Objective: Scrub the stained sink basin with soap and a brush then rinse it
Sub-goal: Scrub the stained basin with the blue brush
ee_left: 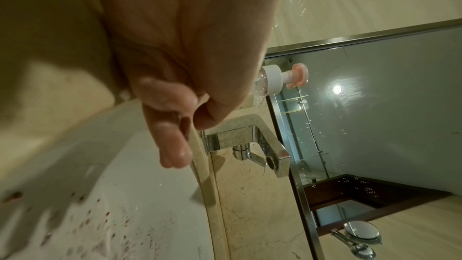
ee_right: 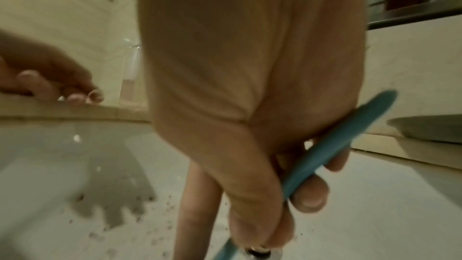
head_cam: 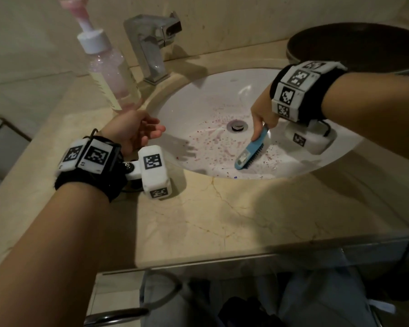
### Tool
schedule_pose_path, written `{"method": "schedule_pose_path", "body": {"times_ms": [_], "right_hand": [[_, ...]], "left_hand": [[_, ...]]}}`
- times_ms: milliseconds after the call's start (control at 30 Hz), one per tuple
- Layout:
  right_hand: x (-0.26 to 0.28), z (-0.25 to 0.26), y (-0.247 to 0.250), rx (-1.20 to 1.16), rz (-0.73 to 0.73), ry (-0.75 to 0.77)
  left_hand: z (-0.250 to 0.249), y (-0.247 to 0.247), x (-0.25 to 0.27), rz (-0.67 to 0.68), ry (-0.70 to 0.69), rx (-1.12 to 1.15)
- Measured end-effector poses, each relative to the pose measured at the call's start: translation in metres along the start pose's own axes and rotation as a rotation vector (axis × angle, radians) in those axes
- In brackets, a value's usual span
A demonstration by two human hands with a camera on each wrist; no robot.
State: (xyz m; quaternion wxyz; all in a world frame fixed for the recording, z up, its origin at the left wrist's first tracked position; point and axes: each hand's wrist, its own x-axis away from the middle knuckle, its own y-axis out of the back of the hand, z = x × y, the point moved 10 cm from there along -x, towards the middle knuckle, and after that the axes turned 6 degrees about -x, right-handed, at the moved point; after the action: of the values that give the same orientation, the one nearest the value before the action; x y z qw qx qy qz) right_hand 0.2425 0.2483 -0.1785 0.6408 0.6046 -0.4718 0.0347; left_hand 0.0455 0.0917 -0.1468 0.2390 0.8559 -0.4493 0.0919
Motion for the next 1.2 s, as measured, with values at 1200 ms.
{"method": "schedule_pose_path", "body": {"times_ms": [1200], "right_hand": [[0.023, 0.019, 0.008, -0.372, -0.044, 0.069]], "left_hand": [[0.002, 0.0, -0.005, 0.01, 0.016, 0.007]]}}
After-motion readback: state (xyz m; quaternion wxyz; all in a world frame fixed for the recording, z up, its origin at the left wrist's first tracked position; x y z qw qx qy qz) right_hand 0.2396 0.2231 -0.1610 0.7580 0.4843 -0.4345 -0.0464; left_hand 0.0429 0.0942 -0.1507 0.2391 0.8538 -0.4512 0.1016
